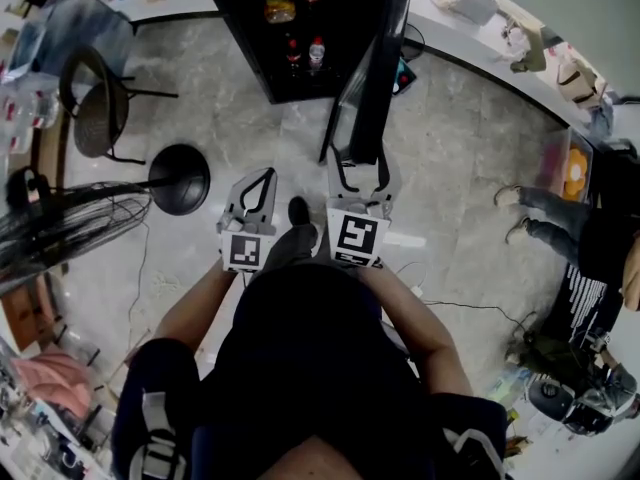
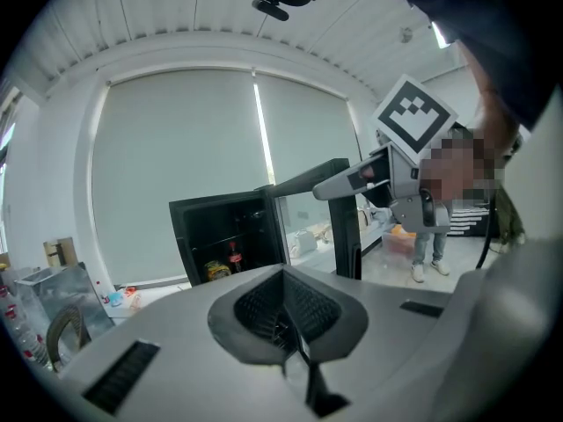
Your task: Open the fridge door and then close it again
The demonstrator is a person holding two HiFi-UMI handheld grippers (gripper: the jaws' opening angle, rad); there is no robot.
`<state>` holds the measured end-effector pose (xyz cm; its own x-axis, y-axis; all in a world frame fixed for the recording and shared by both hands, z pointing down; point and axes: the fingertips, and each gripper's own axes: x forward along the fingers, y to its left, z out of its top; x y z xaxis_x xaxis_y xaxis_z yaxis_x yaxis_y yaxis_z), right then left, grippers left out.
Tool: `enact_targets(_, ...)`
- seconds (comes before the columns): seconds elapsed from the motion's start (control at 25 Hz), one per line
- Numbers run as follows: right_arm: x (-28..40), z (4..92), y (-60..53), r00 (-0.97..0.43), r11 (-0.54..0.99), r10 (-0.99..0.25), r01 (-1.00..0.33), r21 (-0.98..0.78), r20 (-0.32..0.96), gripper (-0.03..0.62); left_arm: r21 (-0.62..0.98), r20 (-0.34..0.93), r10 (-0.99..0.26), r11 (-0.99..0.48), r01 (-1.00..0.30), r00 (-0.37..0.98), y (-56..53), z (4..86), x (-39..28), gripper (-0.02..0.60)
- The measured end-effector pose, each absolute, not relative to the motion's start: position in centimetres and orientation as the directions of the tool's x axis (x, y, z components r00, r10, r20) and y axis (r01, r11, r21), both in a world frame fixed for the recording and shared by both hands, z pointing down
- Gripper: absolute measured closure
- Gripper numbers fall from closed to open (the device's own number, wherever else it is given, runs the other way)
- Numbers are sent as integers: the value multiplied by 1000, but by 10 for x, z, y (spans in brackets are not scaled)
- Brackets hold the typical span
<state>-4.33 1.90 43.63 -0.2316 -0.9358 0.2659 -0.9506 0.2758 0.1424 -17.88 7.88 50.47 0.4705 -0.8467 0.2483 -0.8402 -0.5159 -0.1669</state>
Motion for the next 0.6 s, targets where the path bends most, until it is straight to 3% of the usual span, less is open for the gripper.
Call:
enact_targets(0.08,-42,437,15,-211,255,-940,-956,143,269,299,-165,248,-849,-511,-844,466,78,505,-181,560)
enact_targets(0.6,-24,440,16,-201,241,-939,-963,120,278,329,-167,233,-859,-497,-851,456,69,501,-179,560)
